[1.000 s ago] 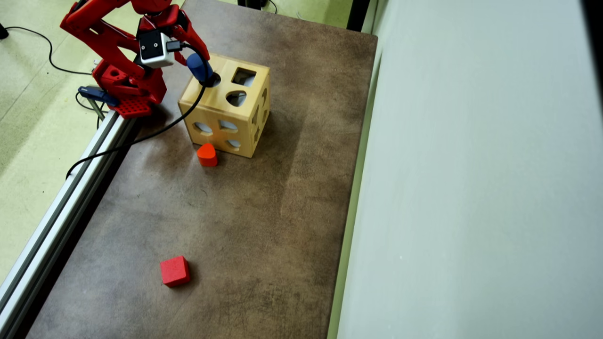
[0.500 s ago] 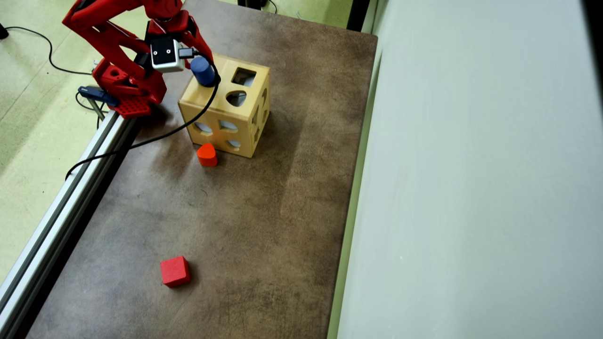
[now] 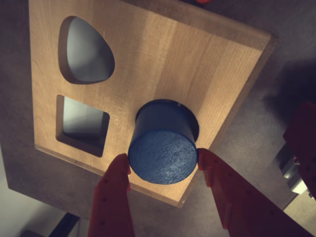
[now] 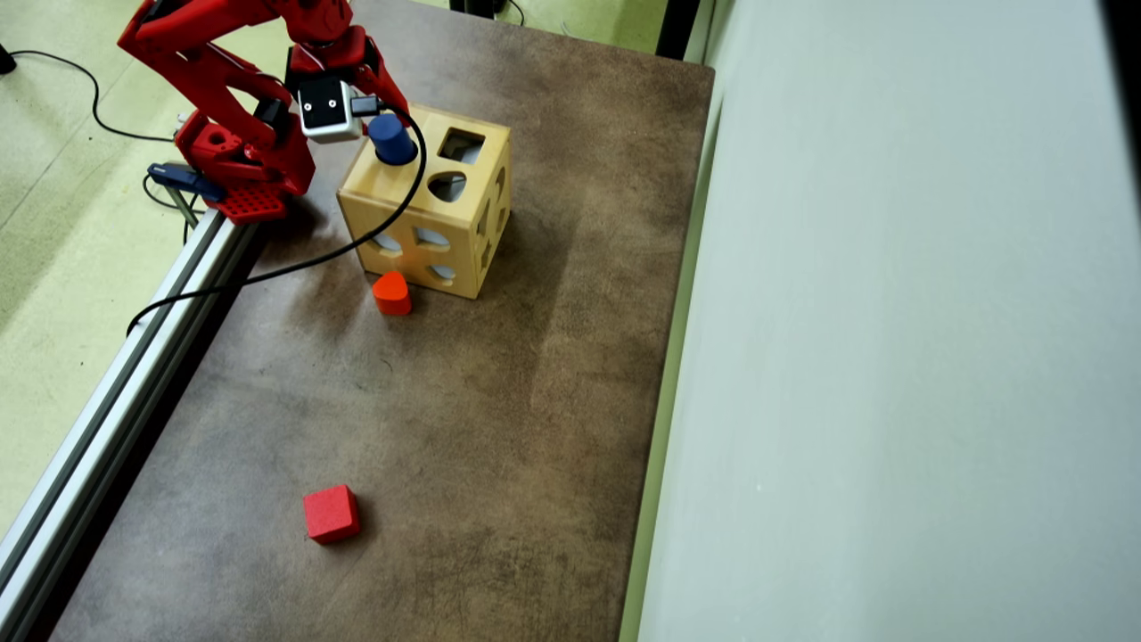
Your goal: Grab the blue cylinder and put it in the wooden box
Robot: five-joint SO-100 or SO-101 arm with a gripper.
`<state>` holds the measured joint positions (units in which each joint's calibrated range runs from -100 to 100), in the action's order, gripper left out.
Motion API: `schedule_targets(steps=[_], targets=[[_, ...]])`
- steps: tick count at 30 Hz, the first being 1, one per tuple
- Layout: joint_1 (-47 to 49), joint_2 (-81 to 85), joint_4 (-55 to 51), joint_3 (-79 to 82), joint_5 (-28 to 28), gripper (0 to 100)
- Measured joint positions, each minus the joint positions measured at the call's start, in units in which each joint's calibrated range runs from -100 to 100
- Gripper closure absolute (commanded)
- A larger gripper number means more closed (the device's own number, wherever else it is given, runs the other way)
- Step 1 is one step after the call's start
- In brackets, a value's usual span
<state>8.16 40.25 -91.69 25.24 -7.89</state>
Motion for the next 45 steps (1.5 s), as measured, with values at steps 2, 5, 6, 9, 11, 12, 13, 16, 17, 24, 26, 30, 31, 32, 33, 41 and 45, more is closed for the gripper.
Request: schedule_targets(steps=[2,5,6,9,11,12,13,16,17,24,26,30,31,32,33,41,45], targets=[[0.00,0.00,0.16,0.00,0.00,85],[0.00,0.00,0.16,0.00,0.00,80],[0.00,0.00,0.16,0.00,0.00,77],[0.00,0.00,0.16,0.00,0.00,66],[0.00,0.00,0.16,0.00,0.05,61],[-0.07,0.00,0.16,0.00,0.05,60],[-0.29,0.00,0.16,0.00,0.05,60],[-0.36,0.08,0.16,0.00,0.05,60],[-0.36,0.08,0.16,0.00,0.05,60],[-0.43,7.63,-0.81,-6.14,0.05,60],[-0.43,8.90,-3.15,-8.40,0.05,60],[-0.43,11.36,-5.73,-14.45,0.05,62],[-0.43,12.12,-6.05,-15.71,0.05,63],[-0.43,12.71,-6.21,-16.70,0.05,64],[-0.50,13.22,-6.30,-17.25,0.05,66],[-6.97,20.93,-6.30,-17.97,-0.15,78],[-8.12,26.69,-6.30,-18.15,-0.15,79]])
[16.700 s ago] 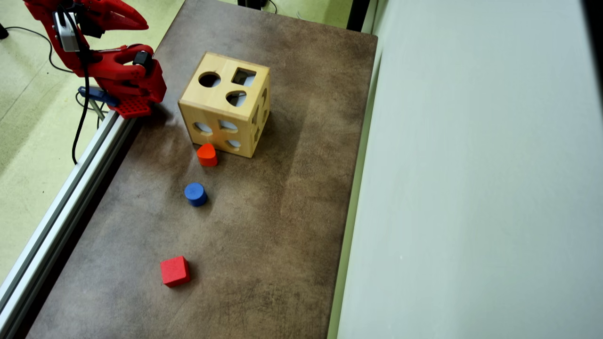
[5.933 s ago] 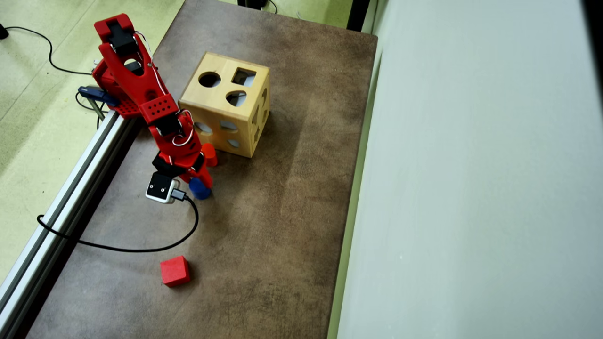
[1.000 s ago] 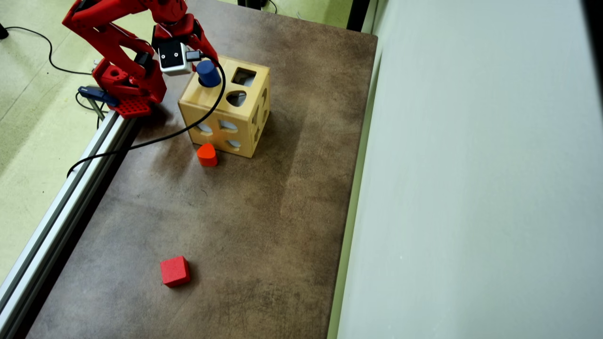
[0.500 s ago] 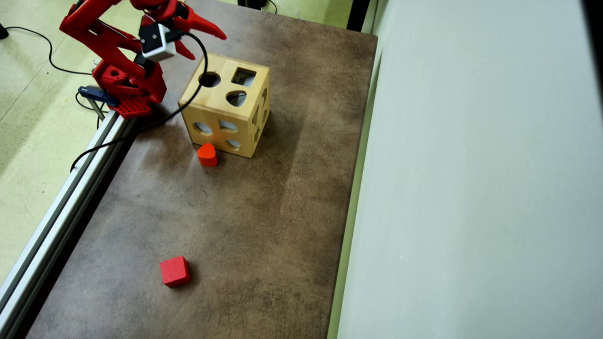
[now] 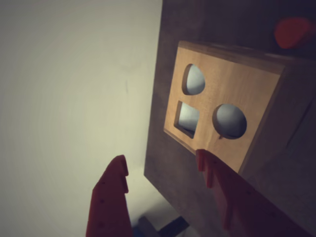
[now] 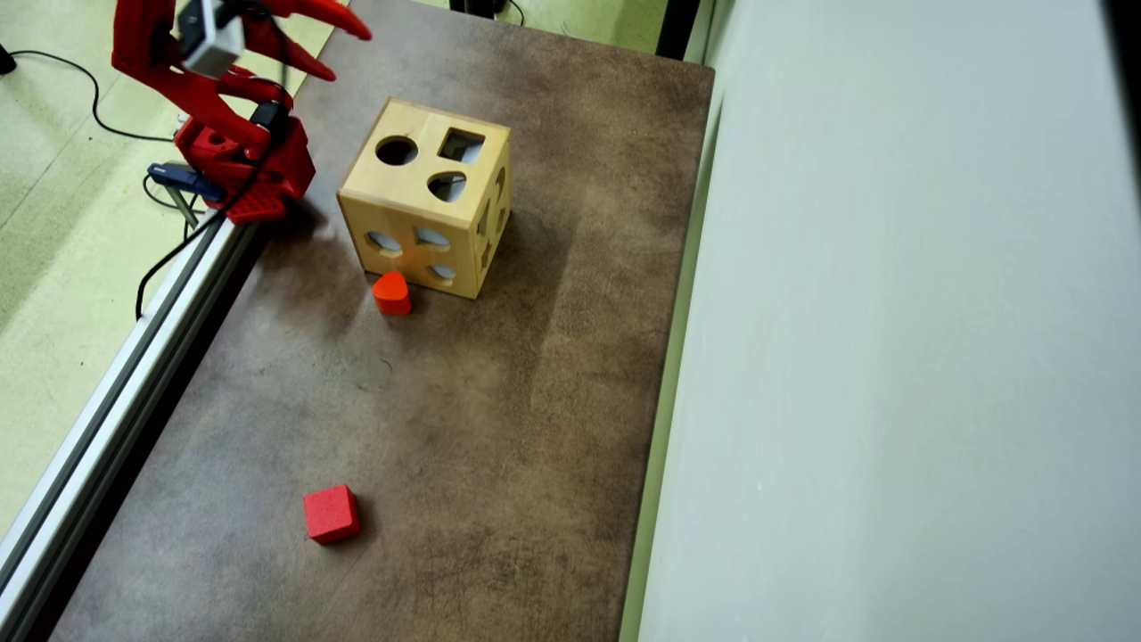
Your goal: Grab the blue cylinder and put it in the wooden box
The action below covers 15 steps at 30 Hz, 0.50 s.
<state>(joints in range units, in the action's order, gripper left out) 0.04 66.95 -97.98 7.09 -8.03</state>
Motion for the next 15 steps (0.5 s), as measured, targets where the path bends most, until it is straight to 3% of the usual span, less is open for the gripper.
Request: schedule_targets(steps=[15], targets=[[0.14,16.36,0.00,-0.63,0.05,79]])
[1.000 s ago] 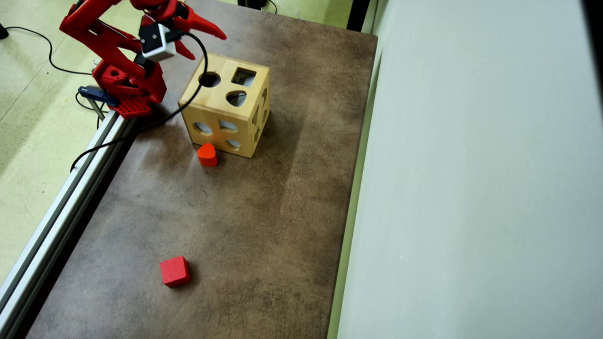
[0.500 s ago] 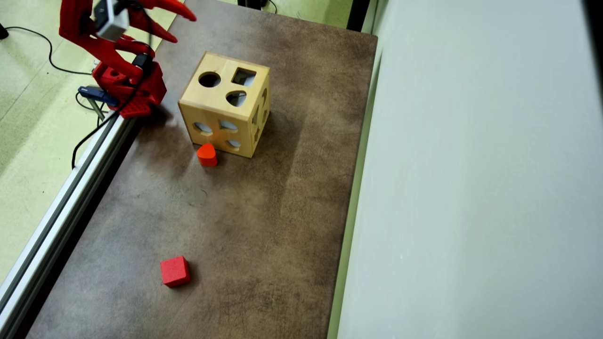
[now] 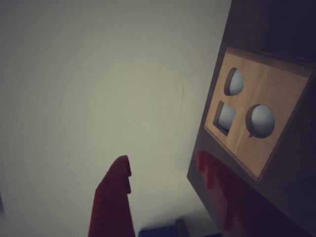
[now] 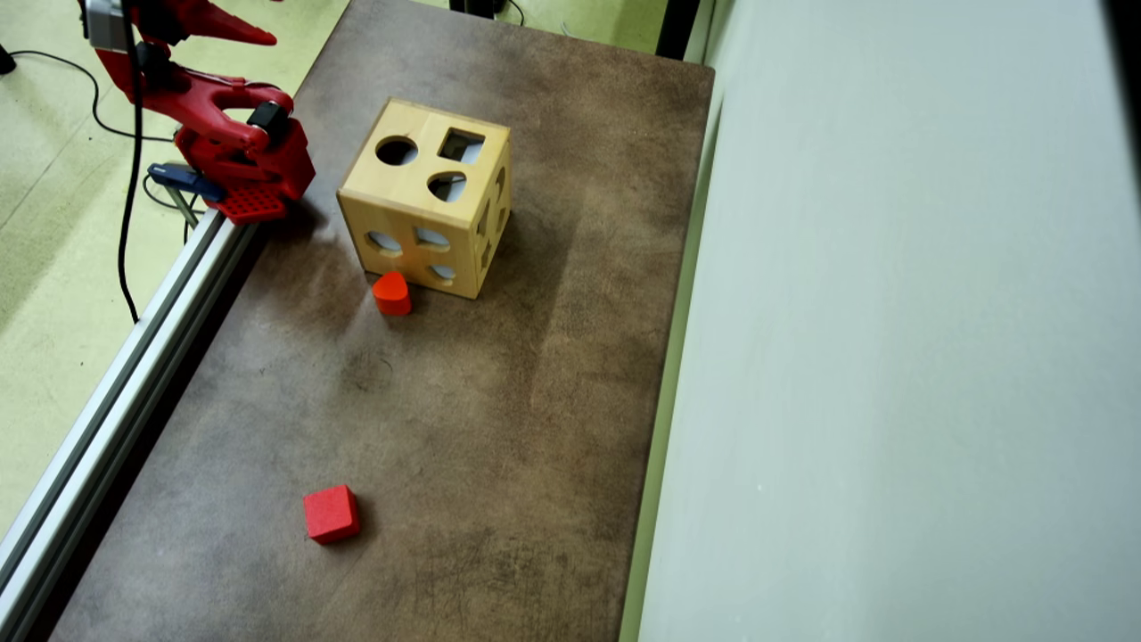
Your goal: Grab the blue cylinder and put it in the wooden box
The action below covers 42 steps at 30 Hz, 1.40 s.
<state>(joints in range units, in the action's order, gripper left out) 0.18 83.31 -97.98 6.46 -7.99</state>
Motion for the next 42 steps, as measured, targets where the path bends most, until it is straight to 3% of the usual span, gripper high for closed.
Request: schedule_targets(steps=[8,15,22,42], targets=[[0.36,1.53,0.00,0.00,3.57,95],[3.02,1.69,0.00,0.90,6.35,96],[4.10,11.02,0.00,12.82,6.45,96],[4.10,12.46,0.00,13.81,6.45,96]])
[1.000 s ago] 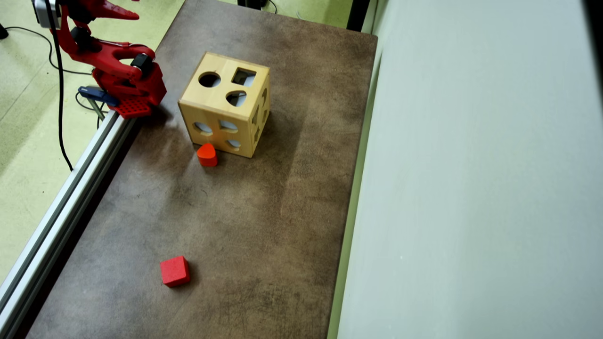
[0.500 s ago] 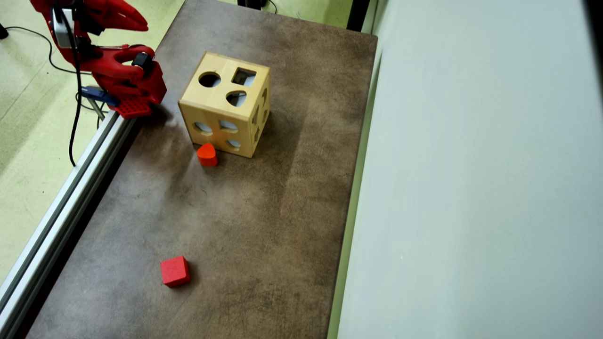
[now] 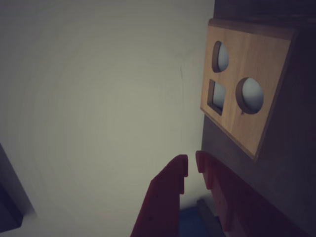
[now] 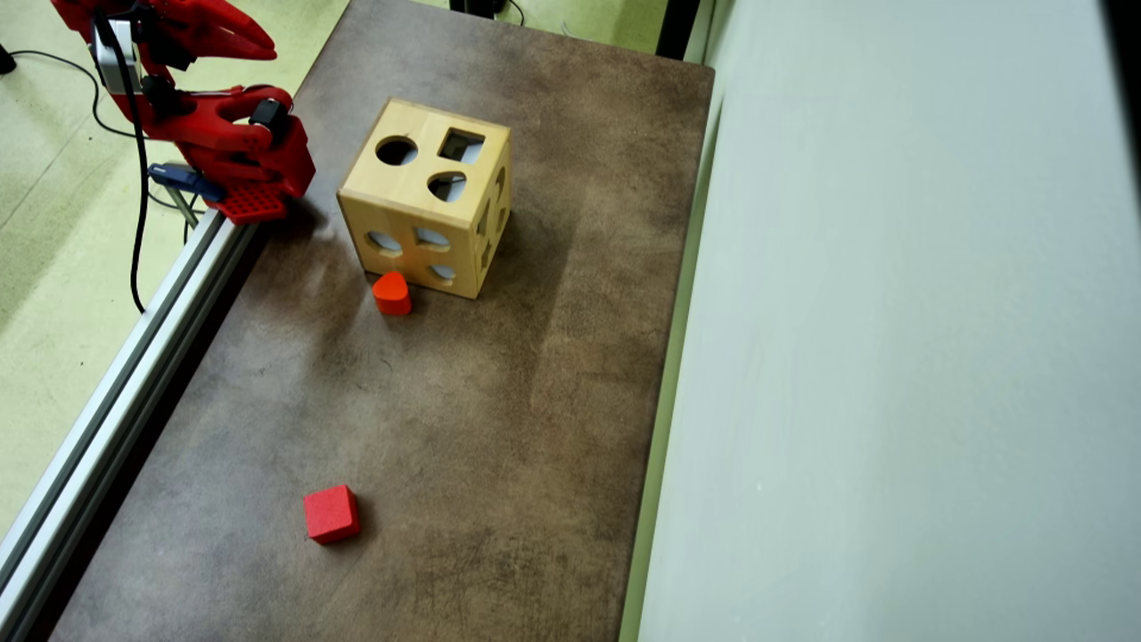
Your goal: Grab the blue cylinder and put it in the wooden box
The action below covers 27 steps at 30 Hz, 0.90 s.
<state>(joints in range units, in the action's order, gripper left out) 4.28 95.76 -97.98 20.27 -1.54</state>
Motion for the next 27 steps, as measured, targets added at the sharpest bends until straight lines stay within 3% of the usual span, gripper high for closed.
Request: schedule_targets(steps=[27], targets=[[0.00,0.00,0.00,0.36,0.10,96]])
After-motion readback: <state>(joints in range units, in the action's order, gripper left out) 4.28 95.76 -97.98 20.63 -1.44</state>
